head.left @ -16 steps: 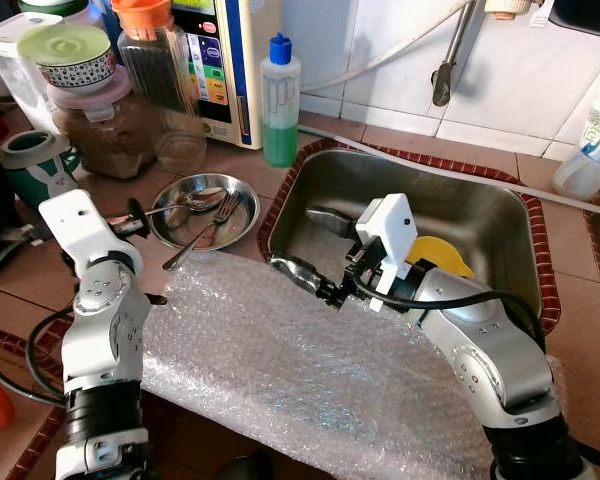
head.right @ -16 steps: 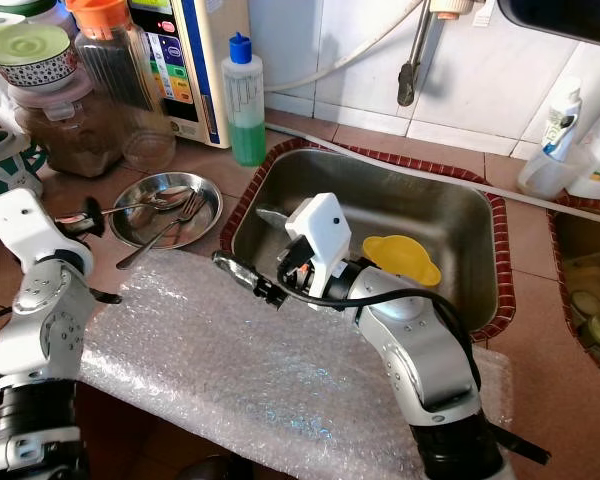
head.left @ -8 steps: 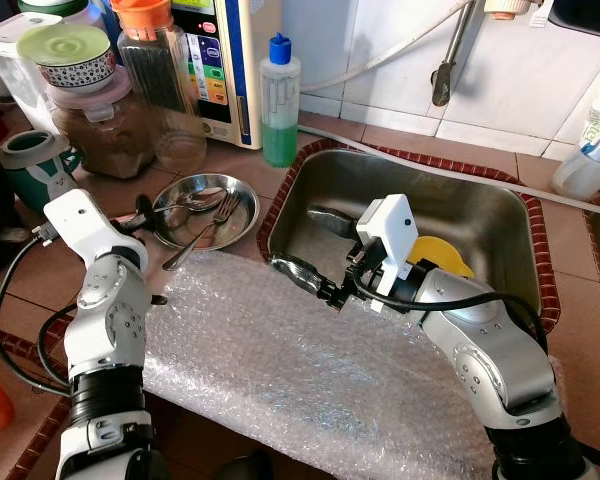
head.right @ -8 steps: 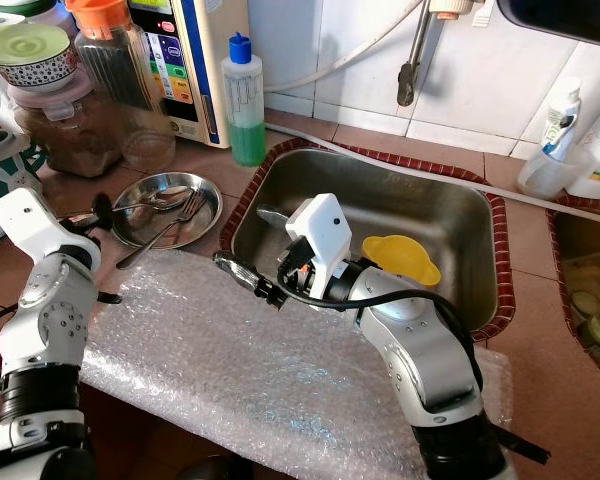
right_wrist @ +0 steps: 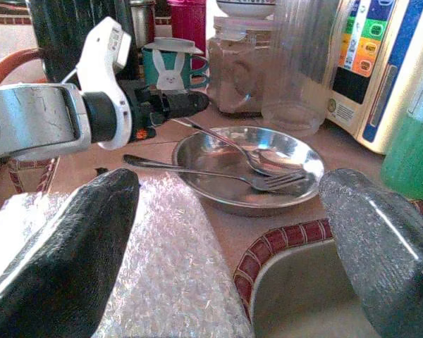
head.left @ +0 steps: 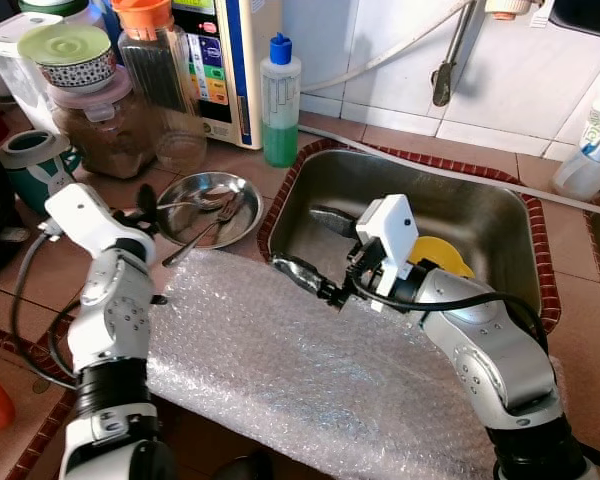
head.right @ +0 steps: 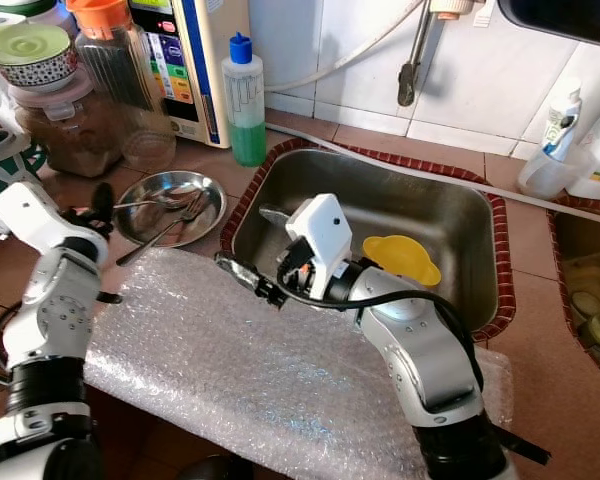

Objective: Kitchen organization

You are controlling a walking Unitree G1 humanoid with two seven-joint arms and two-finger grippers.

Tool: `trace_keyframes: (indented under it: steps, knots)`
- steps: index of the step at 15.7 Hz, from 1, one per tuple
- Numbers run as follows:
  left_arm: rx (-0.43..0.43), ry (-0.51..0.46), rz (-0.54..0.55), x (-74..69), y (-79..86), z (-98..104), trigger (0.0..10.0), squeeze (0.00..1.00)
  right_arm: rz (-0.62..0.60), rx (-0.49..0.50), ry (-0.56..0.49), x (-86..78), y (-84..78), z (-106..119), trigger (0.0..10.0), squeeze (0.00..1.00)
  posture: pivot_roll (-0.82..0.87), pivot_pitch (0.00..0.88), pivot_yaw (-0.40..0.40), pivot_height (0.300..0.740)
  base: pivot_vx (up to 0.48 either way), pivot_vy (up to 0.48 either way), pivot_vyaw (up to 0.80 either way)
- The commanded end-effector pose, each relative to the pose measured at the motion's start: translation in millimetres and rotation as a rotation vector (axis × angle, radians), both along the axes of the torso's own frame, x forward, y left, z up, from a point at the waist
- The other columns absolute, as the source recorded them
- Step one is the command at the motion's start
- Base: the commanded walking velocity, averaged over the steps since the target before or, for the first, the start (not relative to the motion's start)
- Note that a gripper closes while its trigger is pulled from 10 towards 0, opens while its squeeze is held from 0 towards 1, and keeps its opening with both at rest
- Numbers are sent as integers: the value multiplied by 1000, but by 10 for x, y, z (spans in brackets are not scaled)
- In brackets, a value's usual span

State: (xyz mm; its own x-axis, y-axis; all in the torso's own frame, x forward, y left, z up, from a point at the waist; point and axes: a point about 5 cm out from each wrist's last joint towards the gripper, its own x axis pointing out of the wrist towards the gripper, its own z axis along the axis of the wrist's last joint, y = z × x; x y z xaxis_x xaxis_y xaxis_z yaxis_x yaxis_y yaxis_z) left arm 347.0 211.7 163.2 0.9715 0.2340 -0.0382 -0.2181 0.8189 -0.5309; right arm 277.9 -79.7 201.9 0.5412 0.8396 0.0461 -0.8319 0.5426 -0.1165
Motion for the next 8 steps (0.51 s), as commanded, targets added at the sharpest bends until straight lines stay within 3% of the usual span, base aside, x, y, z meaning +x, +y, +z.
trace_keyframes:
  steps: [1,3,8]
  knots:
    - [-25,-43,-12,16,-8,66,0,0,14,-7,-21,-30,22,35,10000,0,13,120,17,740,0,0,0]
    - [-68,-61,-23,17,-30,79,0,0,12,-1,-16,-25,19,30,10000,0,15,119,18,740,0,0,0]
    - [-61,-43,34,9,42,61,0,0,10,-3,-13,-19,6,26,10000,0,13,121,20,740,0,0,0]
